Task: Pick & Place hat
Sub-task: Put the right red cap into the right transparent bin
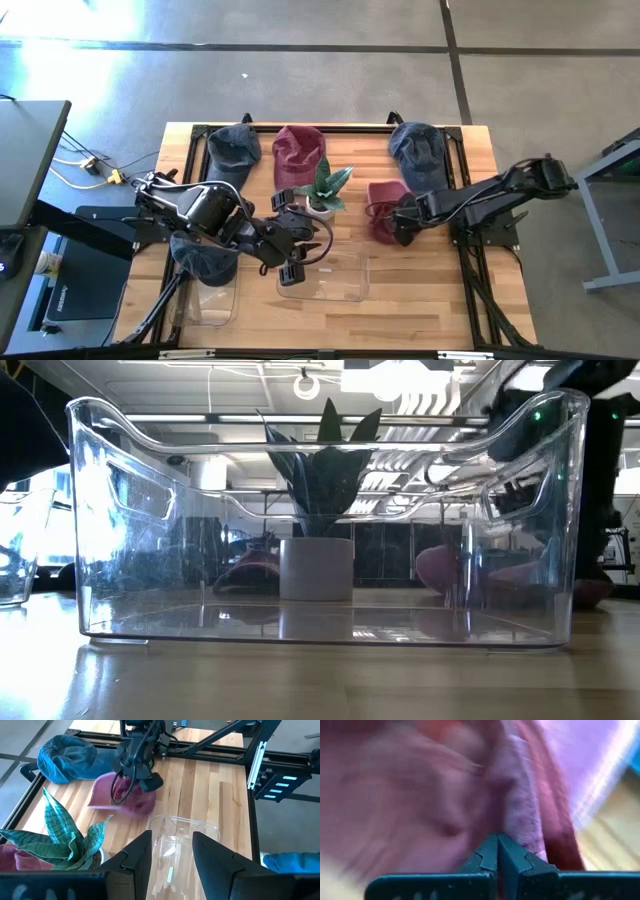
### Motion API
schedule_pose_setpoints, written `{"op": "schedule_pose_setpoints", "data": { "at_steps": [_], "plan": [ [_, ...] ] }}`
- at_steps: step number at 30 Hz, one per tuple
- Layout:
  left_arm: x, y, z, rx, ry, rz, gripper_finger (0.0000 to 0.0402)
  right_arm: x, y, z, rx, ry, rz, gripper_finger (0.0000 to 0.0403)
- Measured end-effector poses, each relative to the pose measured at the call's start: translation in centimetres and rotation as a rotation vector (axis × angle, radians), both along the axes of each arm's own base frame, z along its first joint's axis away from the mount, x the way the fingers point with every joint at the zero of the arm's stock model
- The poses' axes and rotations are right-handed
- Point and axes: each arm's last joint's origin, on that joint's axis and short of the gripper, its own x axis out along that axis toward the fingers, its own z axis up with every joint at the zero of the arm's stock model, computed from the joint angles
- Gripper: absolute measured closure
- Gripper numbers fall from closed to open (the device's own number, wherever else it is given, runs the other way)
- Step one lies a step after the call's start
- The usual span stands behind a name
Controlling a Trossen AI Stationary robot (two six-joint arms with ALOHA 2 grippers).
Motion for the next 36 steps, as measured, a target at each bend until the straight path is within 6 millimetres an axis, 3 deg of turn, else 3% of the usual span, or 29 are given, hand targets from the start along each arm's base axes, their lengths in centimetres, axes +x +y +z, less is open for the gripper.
{"op": "schedule_pose_setpoints", "data": {
  "at_steps": [3,9,11,15,18,21,26,29,32,36],
  "plan": [
    [0.0,0.0,-0.1,0.004,0.008,0.0,0.0264,0.0,0.0,0.6,-0.048,0.044,-0.072,0.0403],
    [-0.1,0.1,-0.2,0.01,0.02,0.001,0.0264,1.9,0.8,4.2,0.054,-0.111,0.021,0.0403],
    [-0.1,0.1,-0.1,0.012,0.019,0.004,0.0264,2.0,0.7,3.7,0.052,-0.151,0.02,0.0403],
    [-0.1,0.1,-0.1,0.015,0.018,0.008,0.0264,0.9,0.1,-0.1,0.079,-0.14,-0.131,0.0403],
    [-0.2,0.1,-0.1,0.014,0.018,0.007,0.0264,1.5,-0.1,-1.4,0.144,-0.282,-0.175,0.0403],
    [-0.2,0.1,-0.1,0.012,0.02,0.004,0.0264,1.7,-0.2,-1.0,0.158,-0.308,-0.176,0.0403],
    [-0.3,0.1,-0.2,0.013,0.036,-0.001,0.0264,2.2,-0.1,2.7,0.147,-0.302,-0.174,0.0403],
    [-0.3,0.1,-0.2,0.01,0.036,0.002,0.0264,1.9,-0.3,3.8,0.096,-0.265,-0.179,0.0403],
    [-0.3,0.1,-0.2,0.007,0.037,0.0,0.0264,1.0,-0.6,3.3,0.031,-0.207,-0.243,0.0403],
    [-0.3,0.1,-0.2,-0.003,0.041,-0.009,0.0264,-0.4,-0.7,0.4,0.035,-0.204,-0.36,0.0403]
  ]
}}
